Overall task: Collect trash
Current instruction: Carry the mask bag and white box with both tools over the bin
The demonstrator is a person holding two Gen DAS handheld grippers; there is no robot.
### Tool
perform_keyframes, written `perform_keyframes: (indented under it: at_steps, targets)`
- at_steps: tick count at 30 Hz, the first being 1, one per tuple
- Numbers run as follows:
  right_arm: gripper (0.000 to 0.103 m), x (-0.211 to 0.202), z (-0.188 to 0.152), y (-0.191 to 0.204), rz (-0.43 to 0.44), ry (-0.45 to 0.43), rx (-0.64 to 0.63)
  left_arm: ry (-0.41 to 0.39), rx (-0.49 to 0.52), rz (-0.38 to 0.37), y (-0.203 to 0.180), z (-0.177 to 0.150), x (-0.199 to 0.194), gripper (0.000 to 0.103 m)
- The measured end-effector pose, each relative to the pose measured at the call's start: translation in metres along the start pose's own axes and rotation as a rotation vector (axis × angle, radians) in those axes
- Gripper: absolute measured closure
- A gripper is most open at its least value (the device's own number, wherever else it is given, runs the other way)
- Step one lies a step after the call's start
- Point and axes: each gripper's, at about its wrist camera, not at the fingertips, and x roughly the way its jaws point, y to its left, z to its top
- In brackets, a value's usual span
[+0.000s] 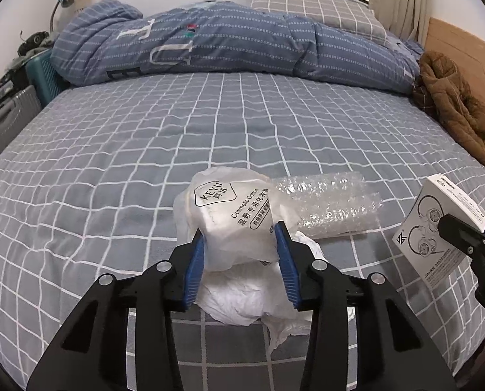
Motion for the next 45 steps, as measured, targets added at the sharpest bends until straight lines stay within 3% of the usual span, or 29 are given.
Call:
perform_keyframes:
  at_steps: [14,45]
  targets:
    - [0.065,-0.038,-0.005,0.008,-0.010,-0.043,-0.006,-0.068,-0.063,-0.011,0.016,-0.005,-0.060,0.062]
    - [0.065,-0.136,-0.085,0.036,-0.008,-0.070,0.011,-0.045,-0.082,-0.031,0.001,-0.098,-0.160,0.062]
